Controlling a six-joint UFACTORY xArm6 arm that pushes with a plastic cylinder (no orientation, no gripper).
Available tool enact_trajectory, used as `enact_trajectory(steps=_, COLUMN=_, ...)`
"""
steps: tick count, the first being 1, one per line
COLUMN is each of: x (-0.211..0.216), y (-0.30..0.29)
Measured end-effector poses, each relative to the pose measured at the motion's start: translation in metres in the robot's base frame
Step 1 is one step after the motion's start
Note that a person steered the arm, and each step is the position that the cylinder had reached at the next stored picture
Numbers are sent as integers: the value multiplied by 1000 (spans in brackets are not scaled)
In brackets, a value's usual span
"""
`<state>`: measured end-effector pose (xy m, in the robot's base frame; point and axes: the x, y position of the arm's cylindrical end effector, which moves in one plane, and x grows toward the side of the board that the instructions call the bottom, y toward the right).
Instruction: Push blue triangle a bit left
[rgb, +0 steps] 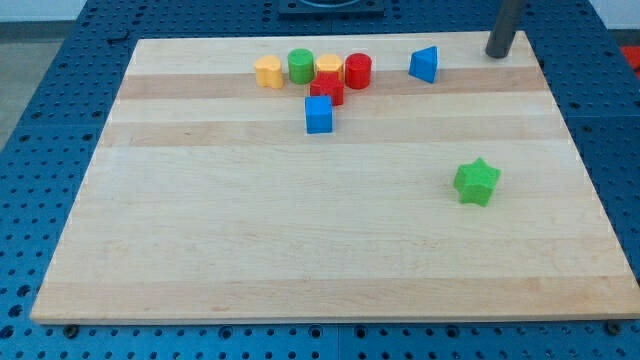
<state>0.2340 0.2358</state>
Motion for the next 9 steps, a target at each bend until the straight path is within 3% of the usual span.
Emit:
enact_trajectory(steps=3, x=-7, y=-44)
enact_trajectory(steps=9, x=29, y=-78)
